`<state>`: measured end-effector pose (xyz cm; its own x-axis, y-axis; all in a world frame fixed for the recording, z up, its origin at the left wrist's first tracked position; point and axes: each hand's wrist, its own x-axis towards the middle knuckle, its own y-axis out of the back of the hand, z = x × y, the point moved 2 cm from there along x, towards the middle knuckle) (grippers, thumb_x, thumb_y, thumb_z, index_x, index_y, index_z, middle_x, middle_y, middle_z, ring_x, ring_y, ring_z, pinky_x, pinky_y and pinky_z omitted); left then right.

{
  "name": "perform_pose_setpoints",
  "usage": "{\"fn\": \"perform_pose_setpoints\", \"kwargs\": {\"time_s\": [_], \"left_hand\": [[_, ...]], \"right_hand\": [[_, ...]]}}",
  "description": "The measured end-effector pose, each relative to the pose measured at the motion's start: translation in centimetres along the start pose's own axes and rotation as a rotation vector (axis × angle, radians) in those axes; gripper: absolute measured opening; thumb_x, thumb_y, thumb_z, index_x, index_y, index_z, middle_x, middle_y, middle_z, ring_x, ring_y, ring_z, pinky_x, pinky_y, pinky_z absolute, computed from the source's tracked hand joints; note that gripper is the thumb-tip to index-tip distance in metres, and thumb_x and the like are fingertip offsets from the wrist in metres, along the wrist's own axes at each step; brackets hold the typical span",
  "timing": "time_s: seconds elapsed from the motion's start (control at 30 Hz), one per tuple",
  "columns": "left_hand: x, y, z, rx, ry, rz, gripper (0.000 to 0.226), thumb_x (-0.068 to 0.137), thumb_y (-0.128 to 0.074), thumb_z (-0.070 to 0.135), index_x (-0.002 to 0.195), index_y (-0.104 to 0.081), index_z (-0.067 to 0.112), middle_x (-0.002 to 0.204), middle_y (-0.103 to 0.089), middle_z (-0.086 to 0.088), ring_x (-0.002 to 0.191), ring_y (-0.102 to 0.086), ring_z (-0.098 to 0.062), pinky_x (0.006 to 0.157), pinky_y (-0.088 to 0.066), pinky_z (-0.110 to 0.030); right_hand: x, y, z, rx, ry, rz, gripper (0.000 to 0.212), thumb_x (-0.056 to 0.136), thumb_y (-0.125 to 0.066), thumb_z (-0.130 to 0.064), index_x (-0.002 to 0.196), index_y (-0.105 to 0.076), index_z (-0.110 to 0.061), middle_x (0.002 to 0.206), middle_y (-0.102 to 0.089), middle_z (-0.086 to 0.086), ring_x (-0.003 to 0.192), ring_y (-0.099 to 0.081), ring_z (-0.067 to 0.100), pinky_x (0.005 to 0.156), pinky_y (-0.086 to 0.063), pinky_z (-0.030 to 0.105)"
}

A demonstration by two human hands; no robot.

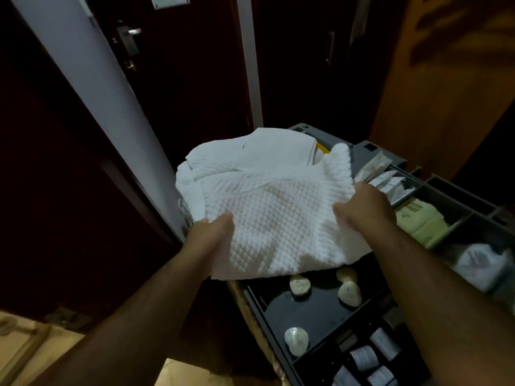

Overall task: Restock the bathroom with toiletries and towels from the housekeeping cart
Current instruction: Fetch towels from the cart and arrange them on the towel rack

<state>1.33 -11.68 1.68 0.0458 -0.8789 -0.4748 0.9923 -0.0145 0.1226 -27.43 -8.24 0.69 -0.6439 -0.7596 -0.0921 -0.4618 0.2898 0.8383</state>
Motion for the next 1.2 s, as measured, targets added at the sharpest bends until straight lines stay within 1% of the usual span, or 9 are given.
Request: {"fn": "perform_pose_setpoints", "kwargs": {"time_s": [0.17,0.27,0.33,0.5,0.67,0.83,0.93,1.03,1.2], "left_hand": [[-0.5,0.8,0.7,0.023,0.008,-0.036,0.026,0.091,-0.061,0.007,0.117,-0.066,0.006,0.107,-0.071,-0.019,0.090,-0.070,-0.037,0.077,-0.059,-0.046],[-1.3,1.6,1.0,-0.008,-0.076,-0.124,0.021,0.095,-0.063,0.011,0.115,-0.067,0.005,0.105,-0.073,-0.019,0.091,-0.072,-0.037,0.082,-0.059,-0.052],[-2.0,2.4,1.2,-0.012,-0.151,-0.138,0.017,0.097,-0.063,0.016,0.110,-0.069,0.008,0.102,-0.075,-0.016,0.089,-0.074,-0.034,0.083,-0.059,-0.052],[-4.1,4.7,1.5,0.008,-0.269,-0.280,0.013,0.097,-0.064,0.021,0.101,-0.073,0.012,0.093,-0.078,-0.009,0.088,-0.075,-0.030,0.089,-0.057,-0.054],[-6.5,7.2,0.7,0.048,-0.353,-0.334,0.014,0.096,-0.066,0.021,0.100,-0.074,0.010,0.092,-0.077,-0.011,0.088,-0.075,-0.029,0.085,-0.059,-0.050],[-8.5,11.7,0.0,0.143,-0.335,-0.407,0.061,0.069,-0.073,0.062,0.116,-0.065,0.024,0.112,-0.072,-0.006,0.102,-0.070,-0.027,0.093,-0.055,-0.048],[-9.9,15.5,-1.1,0.159,-0.168,-0.576,0.029,0.086,-0.076,0.034,0.106,-0.072,0.013,0.101,-0.076,-0.013,0.095,-0.073,-0.034,0.093,-0.055,-0.053],[-11.0,19.2,-2.5,0.193,-0.095,-0.673,0.020,0.089,-0.072,0.017,0.103,-0.074,0.004,0.096,-0.076,-0.019,0.092,-0.073,-0.037,0.092,-0.055,-0.058],[-10.8,25.7,-3.7,0.291,-0.145,-0.472,0.010,0.084,-0.075,0.030,0.092,-0.070,0.028,0.098,-0.075,-0.015,0.096,-0.070,-0.041,0.090,-0.055,-0.058]], "right_hand": [[-2.8,2.4,-1.2,0.077,0.078,-0.057,0.032,0.089,-0.070,-0.036,0.109,-0.068,-0.011,0.114,-0.068,0.016,0.103,-0.061,0.038,0.076,-0.049,0.037],[-5.7,4.1,-2.3,0.242,0.105,-0.078,0.032,0.090,-0.072,-0.030,0.114,-0.069,-0.010,0.108,-0.067,0.014,0.095,-0.062,0.033,0.081,-0.054,0.043],[-7.9,4.8,-3.2,0.384,0.107,-0.087,0.034,0.089,-0.073,-0.031,0.118,-0.068,-0.014,0.106,-0.068,0.007,0.090,-0.064,0.026,0.078,-0.055,0.041],[-13.2,6.5,-5.6,0.560,0.146,-0.094,0.017,0.089,-0.073,-0.032,0.101,-0.073,-0.021,0.090,-0.075,-0.001,0.075,-0.073,0.019,0.062,-0.057,0.031],[-17.6,7.0,-7.3,0.613,0.158,-0.083,0.014,0.087,-0.076,-0.021,0.100,-0.075,-0.017,0.089,-0.077,0.004,0.080,-0.075,0.025,0.077,-0.062,0.050],[-22.0,5.6,-9.5,0.630,0.153,-0.074,0.013,0.084,-0.079,-0.019,0.096,-0.075,-0.018,0.091,-0.077,0.003,0.082,-0.076,0.022,0.080,-0.061,0.045],[-25.0,4.0,-10.8,0.622,0.158,-0.075,0.010,0.084,-0.078,-0.016,0.084,-0.072,-0.024,0.081,-0.076,-0.007,0.073,-0.073,0.004,0.067,-0.058,0.024],[-27.8,1.9,-12.0,0.569,0.125,-0.112,0.005,0.085,-0.077,-0.016,0.086,-0.074,-0.021,0.085,-0.077,-0.004,0.081,-0.074,0.015,0.079,-0.061,0.040],[-32.3,-2.5,-15.1,0.506,0.098,-0.235,0.015,0.085,-0.076,-0.025,0.100,-0.074,-0.024,0.096,-0.077,0.001,0.093,-0.073,0.024,0.087,-0.058,0.050]]}}
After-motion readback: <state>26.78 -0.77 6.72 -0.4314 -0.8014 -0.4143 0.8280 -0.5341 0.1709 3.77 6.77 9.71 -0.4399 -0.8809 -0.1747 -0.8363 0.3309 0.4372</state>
